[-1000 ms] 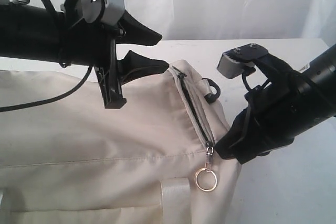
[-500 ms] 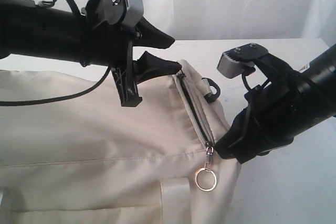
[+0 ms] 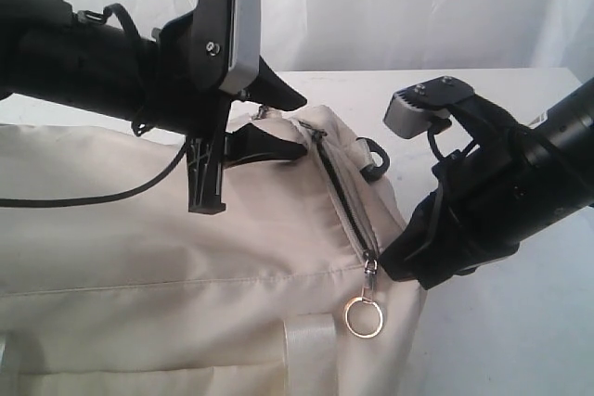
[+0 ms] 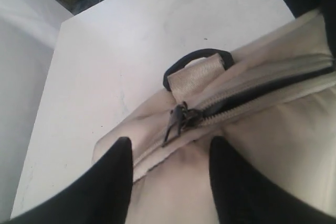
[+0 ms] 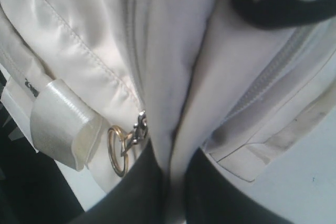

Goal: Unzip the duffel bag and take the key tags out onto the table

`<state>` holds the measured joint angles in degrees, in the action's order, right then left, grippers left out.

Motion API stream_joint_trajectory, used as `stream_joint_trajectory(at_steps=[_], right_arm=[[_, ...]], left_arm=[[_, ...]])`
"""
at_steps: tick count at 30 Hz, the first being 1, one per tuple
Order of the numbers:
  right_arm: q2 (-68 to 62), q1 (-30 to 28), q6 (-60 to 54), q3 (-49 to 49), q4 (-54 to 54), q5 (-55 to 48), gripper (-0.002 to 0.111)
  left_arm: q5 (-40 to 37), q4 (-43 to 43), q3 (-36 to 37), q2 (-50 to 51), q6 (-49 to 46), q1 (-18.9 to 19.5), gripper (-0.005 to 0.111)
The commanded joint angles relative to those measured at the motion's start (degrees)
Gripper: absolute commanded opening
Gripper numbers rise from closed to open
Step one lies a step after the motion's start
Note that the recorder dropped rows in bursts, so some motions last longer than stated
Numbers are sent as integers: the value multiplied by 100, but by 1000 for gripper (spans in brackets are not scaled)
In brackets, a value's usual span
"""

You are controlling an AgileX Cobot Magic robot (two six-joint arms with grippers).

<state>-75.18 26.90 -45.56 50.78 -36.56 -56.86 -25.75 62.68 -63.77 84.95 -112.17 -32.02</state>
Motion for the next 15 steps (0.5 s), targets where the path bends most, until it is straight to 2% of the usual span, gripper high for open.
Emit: stream_joint_trajectory(at_steps=[1,3,15], right_arm=[[15,3,-43,-15,124,-24,0],[15,3,-43,-15,124,-24,0],[15,3,-43,-15,124,-24,0]], left_arm=[[-100,-152,-29,-22,-922,-26,39],[-100,-152,-29,-22,-922,-26,33],[-90,-152,-29,-33,-922,-26,34]])
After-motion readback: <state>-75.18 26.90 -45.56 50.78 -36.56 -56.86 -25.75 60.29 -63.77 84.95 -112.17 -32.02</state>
